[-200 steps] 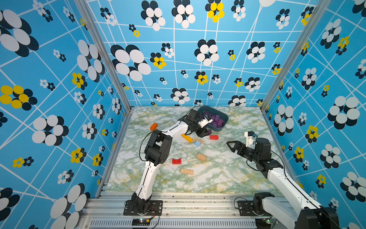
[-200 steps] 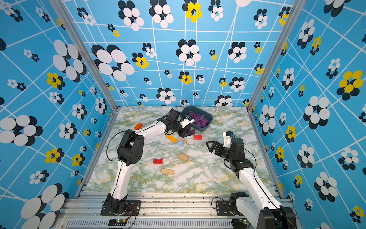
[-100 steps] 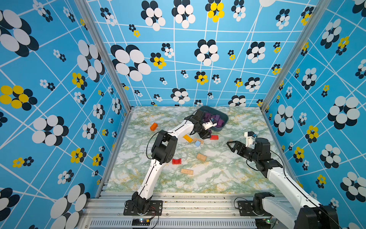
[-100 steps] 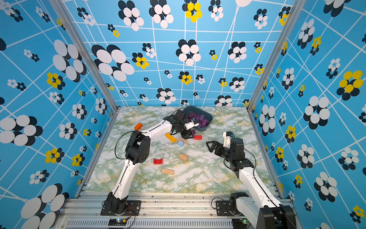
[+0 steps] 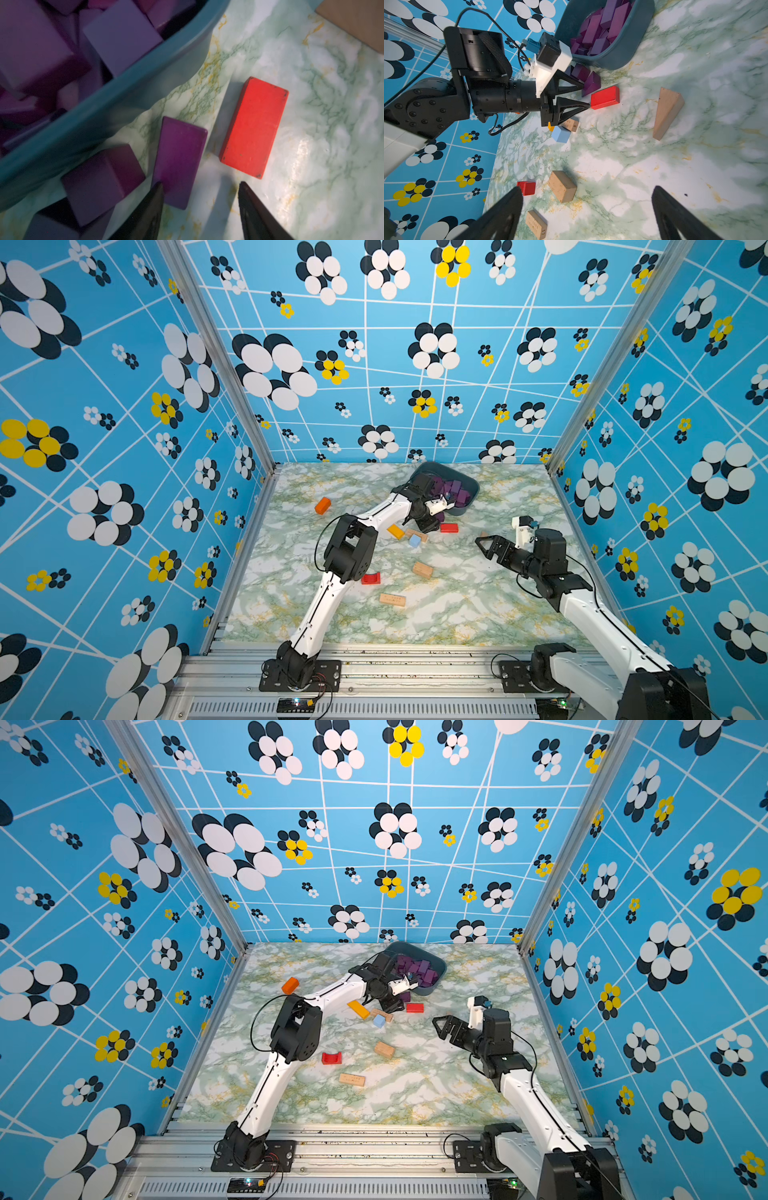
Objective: Pick purple bricks into the storage bin
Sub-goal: Pick up the building block from the center of the board.
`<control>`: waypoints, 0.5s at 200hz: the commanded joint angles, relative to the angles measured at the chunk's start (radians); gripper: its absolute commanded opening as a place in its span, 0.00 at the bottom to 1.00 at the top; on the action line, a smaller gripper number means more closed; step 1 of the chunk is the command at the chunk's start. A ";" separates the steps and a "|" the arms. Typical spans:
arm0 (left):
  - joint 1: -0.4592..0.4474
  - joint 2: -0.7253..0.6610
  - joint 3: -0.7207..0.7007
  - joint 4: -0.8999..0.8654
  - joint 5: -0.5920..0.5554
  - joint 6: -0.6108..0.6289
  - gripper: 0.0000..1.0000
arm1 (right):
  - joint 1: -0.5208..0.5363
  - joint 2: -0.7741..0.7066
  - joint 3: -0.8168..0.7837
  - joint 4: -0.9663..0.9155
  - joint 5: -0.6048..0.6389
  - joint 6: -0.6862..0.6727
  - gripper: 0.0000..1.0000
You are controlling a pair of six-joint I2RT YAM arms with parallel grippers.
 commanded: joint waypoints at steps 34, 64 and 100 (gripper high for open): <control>-0.009 0.047 0.068 -0.019 -0.051 0.029 0.60 | -0.004 0.012 0.005 -0.013 0.007 0.003 0.99; -0.007 0.055 0.073 -0.008 -0.050 0.033 0.59 | -0.004 0.016 0.008 -0.018 0.010 0.000 0.99; -0.009 0.062 0.077 0.013 -0.067 0.048 0.60 | -0.004 0.037 0.017 -0.023 0.002 -0.001 0.99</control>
